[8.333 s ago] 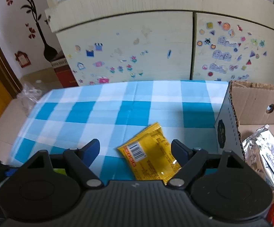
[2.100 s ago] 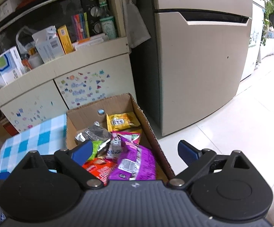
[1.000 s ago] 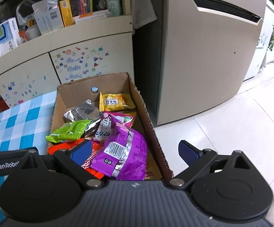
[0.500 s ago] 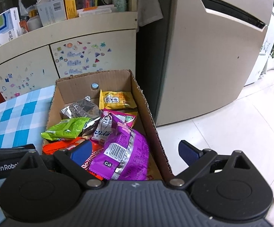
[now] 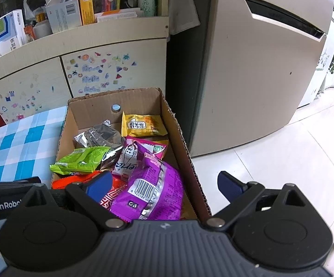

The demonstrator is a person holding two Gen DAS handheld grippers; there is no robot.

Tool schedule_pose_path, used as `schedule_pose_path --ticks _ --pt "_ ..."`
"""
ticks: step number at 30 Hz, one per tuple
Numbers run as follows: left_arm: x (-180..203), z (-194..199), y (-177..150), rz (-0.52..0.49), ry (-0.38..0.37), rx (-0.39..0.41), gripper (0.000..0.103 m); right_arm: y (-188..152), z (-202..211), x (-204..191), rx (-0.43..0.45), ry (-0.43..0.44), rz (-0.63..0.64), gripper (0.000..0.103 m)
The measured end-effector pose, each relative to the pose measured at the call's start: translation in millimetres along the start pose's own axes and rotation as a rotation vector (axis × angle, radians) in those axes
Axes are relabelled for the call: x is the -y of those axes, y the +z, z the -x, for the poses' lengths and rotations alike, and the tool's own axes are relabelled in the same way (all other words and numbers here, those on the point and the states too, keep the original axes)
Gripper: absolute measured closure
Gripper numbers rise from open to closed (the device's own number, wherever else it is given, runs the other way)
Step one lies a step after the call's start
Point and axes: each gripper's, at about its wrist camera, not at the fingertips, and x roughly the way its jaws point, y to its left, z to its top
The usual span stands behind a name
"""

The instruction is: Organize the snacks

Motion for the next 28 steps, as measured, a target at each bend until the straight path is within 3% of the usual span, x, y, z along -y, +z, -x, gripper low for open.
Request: schedule_pose_path --ticks 28 --pt "-1.9 -7.0 -3.1 0.008 -0.029 -0.023 0.000 0.6 0.1 -0.8 0.008 0.007 -0.004 0.006"
